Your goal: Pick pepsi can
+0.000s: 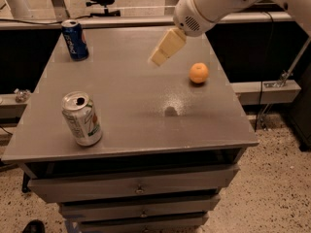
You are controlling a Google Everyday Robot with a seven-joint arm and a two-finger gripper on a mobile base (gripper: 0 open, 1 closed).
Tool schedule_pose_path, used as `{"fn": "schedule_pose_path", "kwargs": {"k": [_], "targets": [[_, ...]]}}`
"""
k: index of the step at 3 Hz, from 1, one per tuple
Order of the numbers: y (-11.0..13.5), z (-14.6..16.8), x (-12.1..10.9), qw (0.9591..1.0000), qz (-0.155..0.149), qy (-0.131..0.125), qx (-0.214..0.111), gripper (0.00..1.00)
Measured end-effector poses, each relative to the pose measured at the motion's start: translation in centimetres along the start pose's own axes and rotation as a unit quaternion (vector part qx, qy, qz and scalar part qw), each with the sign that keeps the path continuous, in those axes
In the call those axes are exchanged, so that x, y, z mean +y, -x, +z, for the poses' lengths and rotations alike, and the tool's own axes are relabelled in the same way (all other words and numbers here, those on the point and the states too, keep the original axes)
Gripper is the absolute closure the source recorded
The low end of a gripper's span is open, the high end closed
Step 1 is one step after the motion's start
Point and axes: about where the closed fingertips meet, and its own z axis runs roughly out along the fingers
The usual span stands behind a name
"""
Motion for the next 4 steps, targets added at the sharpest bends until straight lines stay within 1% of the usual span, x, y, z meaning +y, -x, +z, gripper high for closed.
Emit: {"fn": "schedule_pose_path", "kwargs": {"k": [1,2,3,4], "targets": [[0.0,0.0,0.0,1.0,0.0,0.0,0.0,0.0],[0.4,2.2,-0.5,0.9999,0.0,-0.005,-0.016,0.0],[1.5,7.2,-1.8,0.9979,-0.001,-0.005,-0.064,0.0],[2.7,11.9,-3.3,0.9935,0.006,0.008,-0.113,0.0]]}}
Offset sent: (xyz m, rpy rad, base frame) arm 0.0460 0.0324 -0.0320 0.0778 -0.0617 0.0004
